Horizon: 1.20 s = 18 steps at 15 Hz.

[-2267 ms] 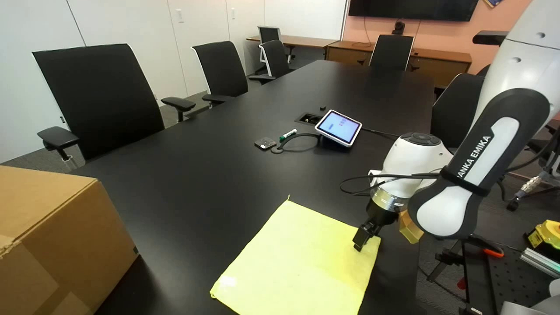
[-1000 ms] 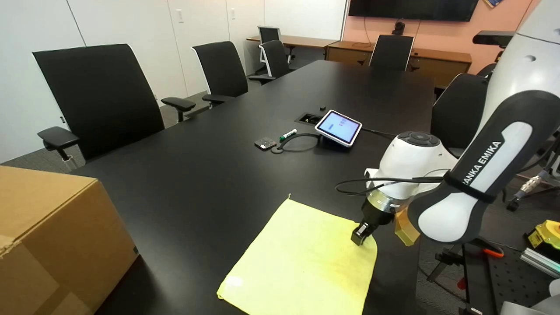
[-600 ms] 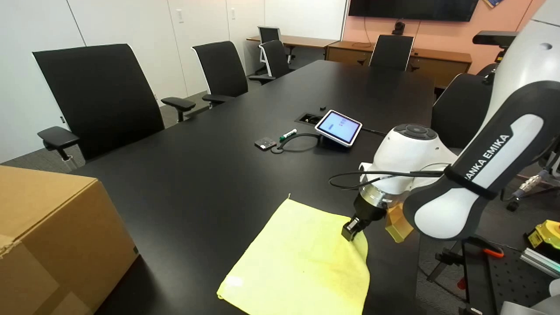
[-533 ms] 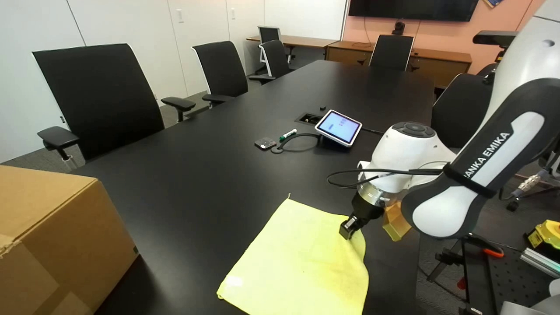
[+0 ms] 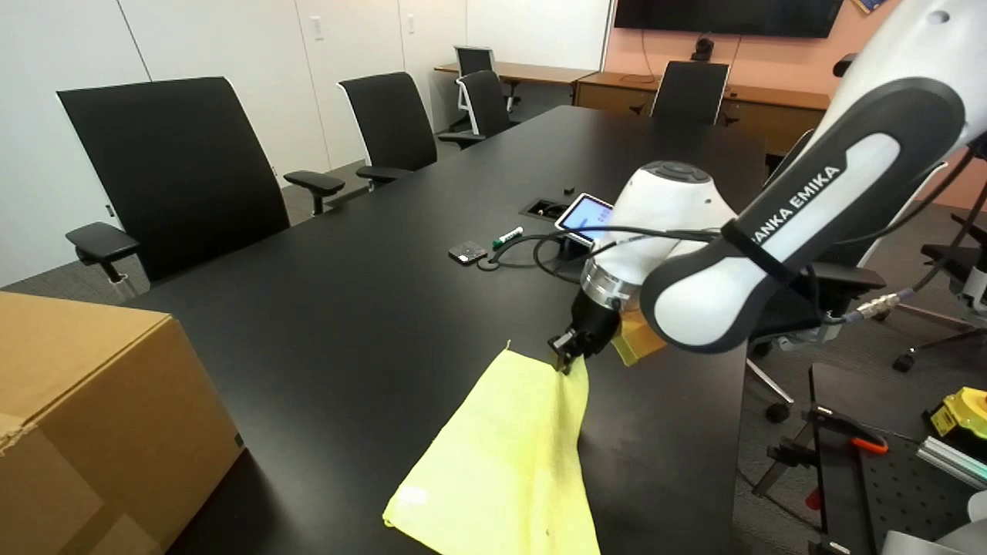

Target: Fold the towel once on the table

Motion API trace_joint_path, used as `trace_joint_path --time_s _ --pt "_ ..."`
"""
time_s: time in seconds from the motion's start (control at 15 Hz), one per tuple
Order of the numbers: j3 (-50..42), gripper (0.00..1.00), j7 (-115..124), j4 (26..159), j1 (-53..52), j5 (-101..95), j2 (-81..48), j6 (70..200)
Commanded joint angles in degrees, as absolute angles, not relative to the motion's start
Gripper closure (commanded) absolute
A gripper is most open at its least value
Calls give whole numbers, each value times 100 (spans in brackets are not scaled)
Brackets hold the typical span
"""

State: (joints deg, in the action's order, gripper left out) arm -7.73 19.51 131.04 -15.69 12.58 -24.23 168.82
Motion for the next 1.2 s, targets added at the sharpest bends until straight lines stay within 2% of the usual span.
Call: trace_joint_path --time_s 0.0,0.47,0.6,0.67,0.73,1.13 --pt "-569 92 2027 12114 -1158 1146 -2759 16545" --pt "-438 92 2017 10824 -1061 1056 -3648 16542" --pt "-449 88 2074 10530 -1093 1067 -3892 16490" --pt "-456 63 2100 10395 -1106 1082 -3997 16479" --pt "-513 62 2119 10280 -1145 1050 -4097 16471" --pt "-913 17 2405 10168 -1437 831 -4049 15961"
